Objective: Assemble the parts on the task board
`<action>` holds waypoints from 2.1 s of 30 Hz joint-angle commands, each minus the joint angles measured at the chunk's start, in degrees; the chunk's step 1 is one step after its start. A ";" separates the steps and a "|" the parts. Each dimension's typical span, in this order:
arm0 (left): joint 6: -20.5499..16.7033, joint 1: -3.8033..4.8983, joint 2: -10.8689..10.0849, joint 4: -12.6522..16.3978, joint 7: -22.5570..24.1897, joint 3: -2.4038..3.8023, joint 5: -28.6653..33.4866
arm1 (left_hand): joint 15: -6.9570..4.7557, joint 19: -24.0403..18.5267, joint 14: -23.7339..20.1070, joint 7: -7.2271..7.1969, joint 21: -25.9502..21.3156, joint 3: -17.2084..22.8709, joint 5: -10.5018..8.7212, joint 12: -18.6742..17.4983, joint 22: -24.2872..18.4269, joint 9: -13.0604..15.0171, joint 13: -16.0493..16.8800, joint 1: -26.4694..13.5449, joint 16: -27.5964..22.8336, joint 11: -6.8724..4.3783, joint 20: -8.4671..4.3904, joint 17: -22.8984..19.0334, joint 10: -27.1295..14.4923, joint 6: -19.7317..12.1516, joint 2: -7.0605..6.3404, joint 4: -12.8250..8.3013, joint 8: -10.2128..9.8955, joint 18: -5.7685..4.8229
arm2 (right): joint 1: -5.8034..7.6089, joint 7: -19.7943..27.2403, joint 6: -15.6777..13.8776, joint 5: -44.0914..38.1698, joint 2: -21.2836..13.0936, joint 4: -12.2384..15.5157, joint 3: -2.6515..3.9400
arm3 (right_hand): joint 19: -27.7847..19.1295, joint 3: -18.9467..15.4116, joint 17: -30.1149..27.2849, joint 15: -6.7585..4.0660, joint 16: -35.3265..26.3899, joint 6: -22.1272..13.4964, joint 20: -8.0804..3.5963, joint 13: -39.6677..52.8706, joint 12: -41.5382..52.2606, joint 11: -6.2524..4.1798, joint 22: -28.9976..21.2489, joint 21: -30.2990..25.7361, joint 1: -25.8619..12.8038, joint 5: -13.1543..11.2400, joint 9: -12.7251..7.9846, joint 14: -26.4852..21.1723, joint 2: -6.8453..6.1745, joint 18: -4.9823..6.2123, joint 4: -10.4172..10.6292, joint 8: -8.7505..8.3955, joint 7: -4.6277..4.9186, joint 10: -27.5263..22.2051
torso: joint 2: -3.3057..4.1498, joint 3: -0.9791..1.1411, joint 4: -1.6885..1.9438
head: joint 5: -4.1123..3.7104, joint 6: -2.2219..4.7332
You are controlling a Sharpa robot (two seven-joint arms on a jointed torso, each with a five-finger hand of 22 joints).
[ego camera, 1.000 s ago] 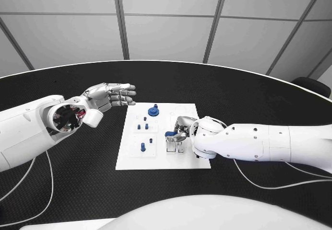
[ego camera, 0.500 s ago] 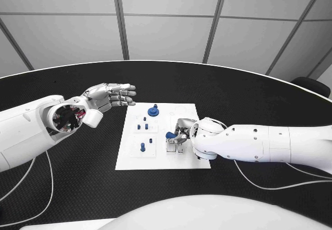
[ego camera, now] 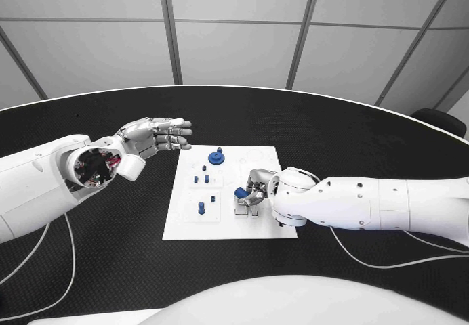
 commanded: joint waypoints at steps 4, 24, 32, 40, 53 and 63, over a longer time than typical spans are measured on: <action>-0.08 0.00 -0.10 0.03 -0.02 0.00 -0.01 | 0.06 0.31 -0.45 0.01 -0.24 0.01 -0.25 0.31 -0.05 -0.06 -0.08 -0.44 -0.19 0.02 0.09 0.06 -0.42 -0.56 -0.02 0.20 -0.17 0.66 | -0.01 0.23 0.21 0.00 0.01 0.27 -0.01 | 5.68 -1.12 15.09 -0.40 0.38 0.06 -0.41 9.98 -0.08 -0.36 14.34 0.12 -2.90 -6.40 0.15 5.96 -0.89 -0.29 1.28 0.86 -0.17 0.97 | 0.05 -0.02 0.03 | 0.10 0.00; -0.10 0.00 -0.16 0.07 -0.09 0.00 -0.02 | 0.06 0.31 -0.45 0.01 -0.24 0.01 -0.25 0.31 -0.05 -0.06 -0.08 -0.44 -0.19 0.02 0.09 0.06 -0.42 -0.56 -0.02 0.20 -0.17 0.66 | -0.02 0.19 -0.34 -0.01 -0.32 0.66 -0.01 | 5.65 -3.47 15.08 -0.44 0.37 -0.32 -0.44 9.87 -0.27 -0.39 14.29 -0.09 -4.78 -12.41 0.30 5.96 -1.37 -0.26 2.51 1.47 -0.22 0.85 | 0.02 0.03 -0.03 | 0.20 0.00; -0.19 0.00 -0.26 0.13 -0.14 0.00 -0.03 | 0.07 0.38 -0.49 0.01 -0.41 -0.07 -0.24 0.40 -0.16 -0.07 -0.08 -0.47 -0.19 0.02 0.13 0.11 -0.50 -0.59 0.01 0.39 -0.16 0.67 | -0.03 0.18 -0.93 -0.01 -0.90 1.84 -0.01 | 5.65 -3.71 15.09 -0.45 0.38 -0.28 -0.45 9.88 -0.23 -0.41 14.29 -0.10 -4.98 -12.01 0.33 5.96 -1.19 -0.25 2.60 1.58 -0.25 0.88 | 0.09 0.09 0.03 | 0.28 0.00; -0.12 0.00 -0.27 0.13 -0.27 0.00 -0.03 | 0.07 0.40 -0.51 0.01 -0.47 -0.10 -0.24 0.43 -0.20 -0.07 -0.07 -0.48 -0.19 0.02 0.14 0.13 -0.52 -0.61 0.02 0.45 -0.16 0.68 | -0.04 -0.06 -1.31 -0.01 -1.66 3.41 -0.01 | 5.67 -4.35 15.09 -0.51 0.38 -0.16 -0.49 9.92 -0.11 -0.48 14.32 0.03 -5.79 -11.53 0.41 5.96 -0.79 -0.28 2.79 1.83 -0.33 0.95 | -0.02 0.08 -0.12 | 0.31 0.00; -0.01 0.00 -0.22 0.07 -0.37 0.00 -0.05 | 0.08 0.45 -0.53 0.01 -0.57 -0.14 -0.24 0.48 -0.26 -0.08 -0.07 -0.46 -0.20 0.03 0.15 0.17 -0.57 -0.63 0.02 0.53 -0.16 0.69 | -0.04 0.25 -3.17 -1.13 -2.98 4.82 -0.01 | 5.68 -5.54 15.08 -0.62 0.37 -0.27 -0.60 9.97 0.04 -0.60 14.34 0.10 -6.40 -9.02 0.49 5.96 0.65 -0.29 2.48 2.28 -0.45 1.05 | -0.02 0.01 0.04 | 0.11 0.00; -0.01 -0.01 -0.21 -0.12 -0.14 -0.01 -0.10 | 0.08 0.45 -0.53 0.01 -0.57 -0.14 -0.24 0.48 -0.26 -0.08 -0.07 -0.46 -0.20 0.03 0.15 0.17 -0.57 -0.63 0.02 0.53 -0.16 0.69 | -0.02 9.00 -10.30 -4.83 -6.84 7.04 -0.01 | 5.69 -4.16 15.09 0.32 0.38 -4.52 -0.09 10.16 0.46 0.65 14.37 0.23 0.53 -8.17 -1.20 5.96 1.41 -0.33 -0.66 -0.83 1.14 1.19 | -0.13 -0.01 -0.05 | 0.16 0.00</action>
